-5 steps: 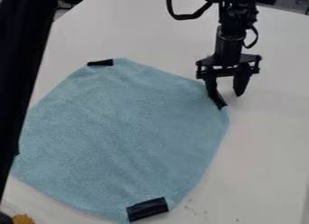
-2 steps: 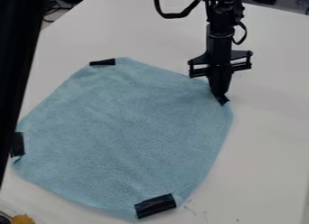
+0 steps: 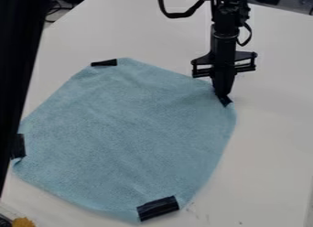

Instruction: Fold the cloth from top right to the center

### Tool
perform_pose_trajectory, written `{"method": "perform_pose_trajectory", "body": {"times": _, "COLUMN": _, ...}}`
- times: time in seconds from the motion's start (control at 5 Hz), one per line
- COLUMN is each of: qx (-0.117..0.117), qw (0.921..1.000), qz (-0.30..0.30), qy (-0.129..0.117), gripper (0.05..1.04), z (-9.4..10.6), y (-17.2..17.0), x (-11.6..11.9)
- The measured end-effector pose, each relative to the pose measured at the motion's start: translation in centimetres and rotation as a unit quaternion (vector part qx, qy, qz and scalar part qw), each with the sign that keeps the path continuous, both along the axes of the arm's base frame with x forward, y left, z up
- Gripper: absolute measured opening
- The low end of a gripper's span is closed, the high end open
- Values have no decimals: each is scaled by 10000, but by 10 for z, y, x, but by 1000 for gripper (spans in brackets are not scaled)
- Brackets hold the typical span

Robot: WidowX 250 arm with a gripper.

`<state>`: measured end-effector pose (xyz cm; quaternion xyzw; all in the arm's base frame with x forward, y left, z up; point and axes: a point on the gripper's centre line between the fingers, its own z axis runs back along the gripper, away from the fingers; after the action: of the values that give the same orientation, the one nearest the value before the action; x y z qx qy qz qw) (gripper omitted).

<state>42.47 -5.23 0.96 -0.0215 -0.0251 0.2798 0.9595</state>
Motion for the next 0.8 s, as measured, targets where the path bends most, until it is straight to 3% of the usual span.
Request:
{"method": "perform_pose_trajectory", "body": {"times": 0.2, "qx": 357, "qw": 9988, "qz": 219, "qy": -240, "gripper": 55, "z": 29, "y": 16, "x": -3}}
{"method": "perform_pose_trajectory", "body": {"times": 0.4, "qx": 353, "qw": 9963, "qz": 530, "qy": -580, "gripper": 55, "z": 55, "y": 39, "x": -20}}
{"method": "perform_pose_trajectory", "body": {"times": 0.8, "qx": 311, "qw": 9837, "qz": 1274, "qy": -1229, "gripper": 55, "z": 78, "y": 100, "x": -76}}
